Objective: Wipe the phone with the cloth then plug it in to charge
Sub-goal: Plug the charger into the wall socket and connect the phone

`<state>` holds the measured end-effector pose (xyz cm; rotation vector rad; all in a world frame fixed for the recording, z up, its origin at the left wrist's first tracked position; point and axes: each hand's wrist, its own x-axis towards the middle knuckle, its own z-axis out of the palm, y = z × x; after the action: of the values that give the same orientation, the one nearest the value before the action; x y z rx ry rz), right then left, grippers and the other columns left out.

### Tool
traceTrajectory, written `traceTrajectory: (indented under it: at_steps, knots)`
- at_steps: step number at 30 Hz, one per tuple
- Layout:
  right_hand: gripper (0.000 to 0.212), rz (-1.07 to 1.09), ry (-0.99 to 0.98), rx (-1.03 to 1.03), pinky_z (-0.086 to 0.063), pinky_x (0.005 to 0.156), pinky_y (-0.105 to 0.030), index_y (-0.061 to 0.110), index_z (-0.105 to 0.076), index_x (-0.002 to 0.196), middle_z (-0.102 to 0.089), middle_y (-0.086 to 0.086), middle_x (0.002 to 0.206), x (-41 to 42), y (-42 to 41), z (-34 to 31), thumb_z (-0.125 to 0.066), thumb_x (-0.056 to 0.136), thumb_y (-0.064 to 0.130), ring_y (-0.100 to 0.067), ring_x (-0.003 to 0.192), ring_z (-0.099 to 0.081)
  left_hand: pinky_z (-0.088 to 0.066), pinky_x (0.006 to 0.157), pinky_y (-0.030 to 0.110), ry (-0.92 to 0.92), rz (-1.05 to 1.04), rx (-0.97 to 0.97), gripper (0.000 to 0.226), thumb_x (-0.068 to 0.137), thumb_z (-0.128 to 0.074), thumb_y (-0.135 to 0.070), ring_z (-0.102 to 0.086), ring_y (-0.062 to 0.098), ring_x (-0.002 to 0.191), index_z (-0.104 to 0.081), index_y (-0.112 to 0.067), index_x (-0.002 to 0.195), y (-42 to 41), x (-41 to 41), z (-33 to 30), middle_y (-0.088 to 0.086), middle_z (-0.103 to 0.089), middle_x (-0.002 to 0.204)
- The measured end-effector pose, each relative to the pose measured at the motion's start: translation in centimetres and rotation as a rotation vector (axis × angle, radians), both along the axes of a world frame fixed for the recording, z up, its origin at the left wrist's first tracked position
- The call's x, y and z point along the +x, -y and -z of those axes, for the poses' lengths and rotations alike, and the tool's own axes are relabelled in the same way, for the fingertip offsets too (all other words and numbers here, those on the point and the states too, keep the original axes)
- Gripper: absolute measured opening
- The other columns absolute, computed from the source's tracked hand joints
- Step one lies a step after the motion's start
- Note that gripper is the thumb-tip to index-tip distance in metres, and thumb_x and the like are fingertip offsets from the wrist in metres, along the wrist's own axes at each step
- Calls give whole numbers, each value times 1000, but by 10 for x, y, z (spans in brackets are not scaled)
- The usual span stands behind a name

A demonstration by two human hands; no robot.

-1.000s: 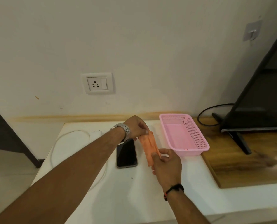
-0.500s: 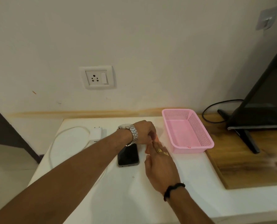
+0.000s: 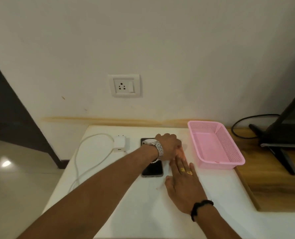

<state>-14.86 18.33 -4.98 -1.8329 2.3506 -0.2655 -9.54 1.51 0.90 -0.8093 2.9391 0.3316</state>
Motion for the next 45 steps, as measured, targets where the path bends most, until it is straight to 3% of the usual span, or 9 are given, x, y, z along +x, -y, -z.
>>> traceTrajectory:
  at_steps: [4, 8, 10, 13, 19, 23, 32, 37, 45]
  knots:
    - [64, -16, 146, -258, -6, 129, -36, 20, -12, 164, -5, 3, 172, 10, -2, -22, -34, 106, 35, -12, 158, -4, -52, 97, 35, -457, -149, 159, 33, 98, -62, -22, -64, 22, 113, -69, -18, 130, -8, 35, -17, 3, -69, 125]
    - [34, 146, 691, -471, -31, 104, -3, 31, -60, 138, -40, 13, 159, 31, 17, -44, -49, 106, 27, 8, 141, -38, -62, 72, 26, -917, -450, 483, 11, 96, -68, -16, -73, 12, 77, -79, -16, 97, 2, 93, -34, 3, -80, 91]
    - [24, 208, 902, -470, -52, 97, -17, 30, -70, 120, -57, 4, 141, 42, 34, -53, -55, 104, 21, 2, 123, -58, -62, 61, 31, -1072, -648, 625, 15, 96, -66, -12, -72, 16, 66, -78, -13, 87, 17, 126, -37, 7, -78, 79]
    - [27, 247, 1129, -354, -61, 92, -31, 21, -73, 116, -74, 1, 113, 62, 66, -62, -56, 99, 9, -12, 100, -73, -64, 59, 35, -1035, -944, 626, 15, 96, -65, -11, -70, 22, 66, -75, -7, 86, 38, 170, -23, 13, -76, 83]
    - [34, 167, 960, -124, -47, 111, -35, 5, -67, 130, -66, -4, 131, 106, 134, -65, -52, 100, 5, -20, 122, -62, -67, 67, 41, -797, -1160, 626, 16, 94, -67, -13, -72, 33, 68, -74, -6, 82, 53, 204, 15, 15, -74, 81]
    - [38, 224, 700, -45, -42, 64, -20, 19, -48, 62, -47, 5, 68, 123, 162, -70, -49, 94, 0, -14, 65, -48, -55, 52, 30, -760, -1136, 644, 22, 90, -67, -12, -60, 29, 54, -69, -12, 69, 52, 205, 22, 12, -67, 68]
    - [10, 299, 513, 42, -43, 56, -23, 6, -64, 85, -60, -8, 75, 135, 177, -61, -62, 92, 12, -22, 68, -59, -52, 64, 24, -701, -1042, 539, 24, 90, -74, -22, -66, 20, 64, -80, -14, 68, 58, 197, 32, 4, -77, 72]
    - [4, 381, 787, -228, -52, 69, -23, 18, -75, 89, -65, 8, 78, 135, 181, -69, -72, 88, 16, -16, 80, -66, -63, 82, 36, -935, -1026, 540, 9, 88, -80, -22, -74, 22, 81, -81, -16, 82, 61, 198, 14, 0, -80, 87]
    - [26, 402, 1344, -518, -63, 86, -31, 15, -76, 113, -75, 3, 100, 113, 213, -122, -76, 87, 10, -10, 85, -74, -65, 61, 33, -1305, -919, 880, 17, 84, -87, -11, -81, 27, 72, -77, -6, 97, 95, 189, -59, 17, -80, 89]
